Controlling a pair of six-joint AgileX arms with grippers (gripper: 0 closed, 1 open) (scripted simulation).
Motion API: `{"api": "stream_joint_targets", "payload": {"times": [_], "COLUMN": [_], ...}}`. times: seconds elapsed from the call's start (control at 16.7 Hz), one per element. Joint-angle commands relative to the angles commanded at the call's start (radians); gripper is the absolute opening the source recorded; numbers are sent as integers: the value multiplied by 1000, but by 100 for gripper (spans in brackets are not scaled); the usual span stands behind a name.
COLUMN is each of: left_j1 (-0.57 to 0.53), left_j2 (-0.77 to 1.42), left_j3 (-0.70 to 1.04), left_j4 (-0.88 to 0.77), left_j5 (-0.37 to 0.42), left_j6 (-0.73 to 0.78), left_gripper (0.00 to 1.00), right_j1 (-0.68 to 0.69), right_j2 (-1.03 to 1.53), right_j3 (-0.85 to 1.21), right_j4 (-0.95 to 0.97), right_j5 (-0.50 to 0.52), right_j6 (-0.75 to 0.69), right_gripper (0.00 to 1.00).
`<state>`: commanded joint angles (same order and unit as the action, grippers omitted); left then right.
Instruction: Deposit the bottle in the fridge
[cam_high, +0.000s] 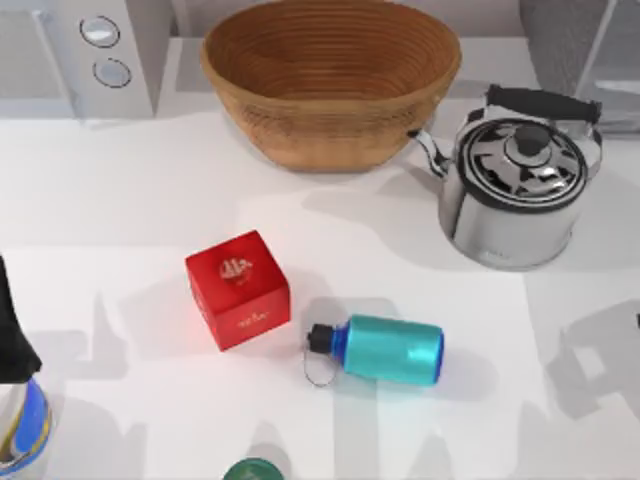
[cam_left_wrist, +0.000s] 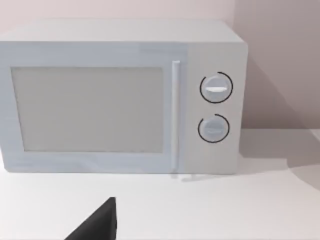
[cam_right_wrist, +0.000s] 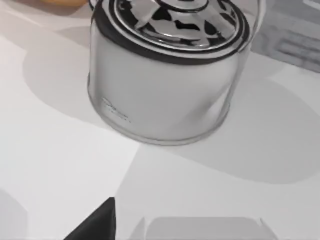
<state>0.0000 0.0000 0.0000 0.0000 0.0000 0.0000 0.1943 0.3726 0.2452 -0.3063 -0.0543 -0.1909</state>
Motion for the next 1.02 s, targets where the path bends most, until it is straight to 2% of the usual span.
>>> {"api": "stream_joint_targets", "payload": {"times": [0.72,1.02], "left_j1": [0,0], "left_j2": [0,0], "left_j3": [0,0], "left_j4": [0,0], "left_j5": [0,0], "left_j6": [0,0], "left_gripper": [100,100], "right_j1": [386,496], "right_j2": [1323,1684], "right_j3": [892,1260], "right_j4": [-642,-813], "right_j5": [-65,-60], "right_j6": [-314,-397], "right_gripper": [100,100]}}
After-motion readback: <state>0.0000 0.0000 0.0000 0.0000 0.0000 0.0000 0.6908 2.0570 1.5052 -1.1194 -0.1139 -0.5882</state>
